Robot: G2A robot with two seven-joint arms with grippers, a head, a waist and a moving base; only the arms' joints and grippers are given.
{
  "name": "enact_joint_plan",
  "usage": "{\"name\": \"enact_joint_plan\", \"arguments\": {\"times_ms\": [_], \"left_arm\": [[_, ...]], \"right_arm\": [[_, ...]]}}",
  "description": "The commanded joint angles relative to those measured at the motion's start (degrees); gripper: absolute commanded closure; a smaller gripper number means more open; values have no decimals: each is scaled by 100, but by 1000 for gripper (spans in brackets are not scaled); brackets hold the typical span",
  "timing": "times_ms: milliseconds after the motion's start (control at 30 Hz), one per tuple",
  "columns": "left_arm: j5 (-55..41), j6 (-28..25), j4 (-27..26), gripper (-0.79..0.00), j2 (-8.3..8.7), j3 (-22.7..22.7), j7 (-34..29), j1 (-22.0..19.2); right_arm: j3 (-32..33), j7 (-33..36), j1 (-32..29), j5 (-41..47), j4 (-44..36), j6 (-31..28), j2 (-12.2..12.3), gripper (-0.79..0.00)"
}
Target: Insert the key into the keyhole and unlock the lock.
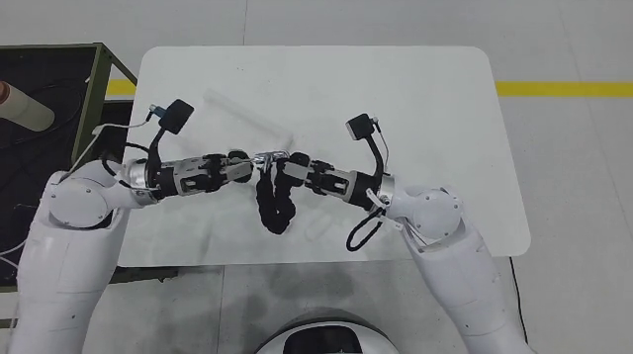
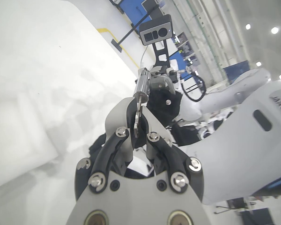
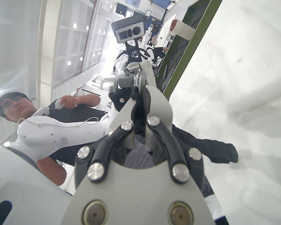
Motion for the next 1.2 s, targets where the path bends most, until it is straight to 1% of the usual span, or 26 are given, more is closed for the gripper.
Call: {"name": "enact_joint_plan", "arguments": {"times_ms": [0, 167, 267, 367, 500, 567, 600, 633, 667, 700, 800, 867, 967, 1000, 1033, 1067, 1100, 1167], "left_arm": [[404, -347, -161, 0, 26, 31, 355, 95], [1383, -1311, -272, 0, 92, 23, 1319, 284], [1942, -1712, -228, 0, 107, -57, 1721, 361], [2489, -2075, -229, 0, 86, -166, 2137, 389], [3451, -2075, -384, 0, 36, -277, 2898, 470], [3854, -2075, -326, 0, 12, -199, 3359, 589], [3857, -2075, -274, 0, 9, -155, 3468, 616], [3853, -2075, -215, -262, 12, -100, 3583, 631], [3782, -2075, -116, -422, 22, -37, 3645, 647], [3674, -2075, 4, -785, 36, 13, 3672, 642], [3181, -2075, 304, -785, 100, 220, 3565, 568], [2565, -2075, 463, -785, 154, 372, 3410, 508], [1673, -2075, 520, -779, 247, 422, 3074, 416], [1458, -2075, 521, -745, 277, 393, 2948, 385], [1291, -2075, 483, -606, 303, 361, 2829, 360], [1143, -2075, 456, -570, 324, 328, 2733, 356], [1030, -2075, 442, -563, 341, 288, 2655, 354], [943, -2075, 389, -489, 367, 242, 2471, 341]], "right_arm": [[5, -2, 7, 14, 5, 14, 10, 0], [-6, -18, 27, 29, 8, 41, 34, 0], [-22, -35, 39, 33, 15, 60, 48, 0], [-25, -57, 44, 33, 12, 69, 64, 0], [-24, -64, 46, 57, 10, 74, 86, 0], [-14, -67, 59, 94, 14, 75, 99, 0], [-11, -68, 64, 103, 20, 74, 102, 0], [-11, -72, 70, 117, 25, 68, 107, 0], [-14, -72, 74, 132, 31, 62, 112, 0], [-12, -82, 76, 142, 36, 56, 117, 0], [-8, -85, 74, 157, 54, 33, 135, 0], [-1, -93, 66, 182, 64, 6, 147, 0], [2, -104, 52, 208, 62, -4, 163, 0], [-2, -97, 48, 215, 58, -8, 168, 0], [-3, -96, 45, 218, 55, -10, 173, 0], [-7, -87, 44, 223, 55, -2, 178, 0], [-17, -78, 44, 224, 47, 4, 183, 0], [-39, -87, 38, 219, 20, 19, 190, 0]]}}
